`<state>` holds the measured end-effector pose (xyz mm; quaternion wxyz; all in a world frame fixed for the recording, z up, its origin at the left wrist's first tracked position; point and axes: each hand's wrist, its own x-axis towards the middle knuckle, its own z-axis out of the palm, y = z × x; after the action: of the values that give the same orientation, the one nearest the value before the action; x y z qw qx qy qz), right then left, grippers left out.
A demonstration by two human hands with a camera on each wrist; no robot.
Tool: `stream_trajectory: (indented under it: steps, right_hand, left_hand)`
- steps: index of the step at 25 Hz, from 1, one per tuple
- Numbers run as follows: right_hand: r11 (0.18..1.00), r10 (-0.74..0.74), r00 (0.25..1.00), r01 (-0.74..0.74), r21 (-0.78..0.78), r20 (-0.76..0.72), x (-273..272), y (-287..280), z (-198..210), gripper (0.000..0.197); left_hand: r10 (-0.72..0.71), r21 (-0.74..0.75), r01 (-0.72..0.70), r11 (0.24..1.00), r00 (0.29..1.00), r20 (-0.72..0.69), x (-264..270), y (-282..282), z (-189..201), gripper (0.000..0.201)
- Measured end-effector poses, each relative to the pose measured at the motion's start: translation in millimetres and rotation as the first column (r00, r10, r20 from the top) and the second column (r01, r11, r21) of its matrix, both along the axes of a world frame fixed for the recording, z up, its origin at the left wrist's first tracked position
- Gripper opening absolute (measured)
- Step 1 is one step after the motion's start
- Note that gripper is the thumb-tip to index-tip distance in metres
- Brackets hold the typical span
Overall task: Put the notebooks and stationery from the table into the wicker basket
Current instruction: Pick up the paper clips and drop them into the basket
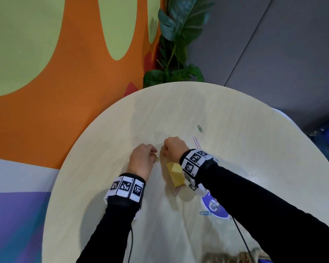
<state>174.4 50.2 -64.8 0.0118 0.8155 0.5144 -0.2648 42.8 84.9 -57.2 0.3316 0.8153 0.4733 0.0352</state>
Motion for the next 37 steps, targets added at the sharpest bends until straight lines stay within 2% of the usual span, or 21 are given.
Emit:
stream_trajectory:
  steps: [4,8,11,13,16,18,20,22,25,29,33,37]
  right_hand:
    - [0.998,0.045,0.999,-0.044,-0.052,0.005,4.6,-8.7,13.0,0.022]
    - [0.996,0.004,0.998,0.002,0.090,-0.067,20.7,-45.1,70.5,0.020]
    - [0.962,-0.054,0.994,0.076,0.261,-0.091,30.4,-109.1,134.1,0.017]
    - [0.928,-0.103,0.986,0.144,0.343,-0.135,29.7,-165.0,171.0,0.011]
    - [0.895,-0.209,0.951,0.279,0.349,-0.227,13.2,-258.4,198.4,0.011]
    - [0.872,-0.314,0.890,0.408,0.270,-0.330,-4.0,-312.0,194.9,0.012]
    - [0.866,-0.382,0.838,0.472,0.166,-0.390,-22.9,-353.2,178.2,0.005]
    - [0.900,-0.369,0.862,0.424,0.096,-0.349,-45.0,-382.5,155.0,0.002]
    - [0.964,-0.266,0.944,0.265,-0.033,-0.194,-73.9,-405.0,115.3,0.006]
    - [0.951,-0.175,0.979,0.141,-0.274,-0.102,-91.2,-405.6,88.8,0.016]
    - [0.961,-0.028,0.997,0.007,-0.276,-0.073,-93.1,-388.9,80.5,0.020]
    - [0.936,0.048,0.996,-0.071,-0.344,-0.075,-98.6,-379.7,75.5,0.024]
  left_hand:
    - [-0.235,0.034,0.240,0.970,0.966,-0.105,3.5,14.0,-3.1,0.021]
    - [-0.420,0.088,0.437,0.895,0.892,-0.165,5.4,25.6,-8.2,0.013]
    - [-0.498,0.098,0.519,0.849,0.849,-0.176,11.8,27.8,-12.0,0.014]
    - [-0.511,0.102,0.543,0.833,0.827,-0.233,15.8,27.1,-10.2,0.016]
    - [-0.492,0.120,0.541,0.833,0.822,-0.286,15.9,23.0,-7.4,0.012]
    - [-0.443,0.129,0.489,0.863,0.854,-0.272,11.9,17.8,-5.0,0.009]
    - [-0.390,0.150,0.423,0.893,0.897,-0.209,7.8,7.5,0.2,0.009]
    - [-0.371,0.157,0.386,0.909,0.921,-0.120,5.0,-9.2,14.2,0.012]
    - [-0.373,0.176,0.357,0.917,0.926,0.062,3.2,-47.9,49.6,0.012]
    - [-0.399,0.190,0.359,0.914,0.881,0.256,-11.0,-120.0,104.8,0.011]
    - [-0.439,0.130,0.425,0.896,0.803,0.402,-39.5,-195.3,148.8,0.013]
    - [-0.563,0.127,0.568,0.813,0.713,0.419,-72.7,-256.6,155.9,0.014]
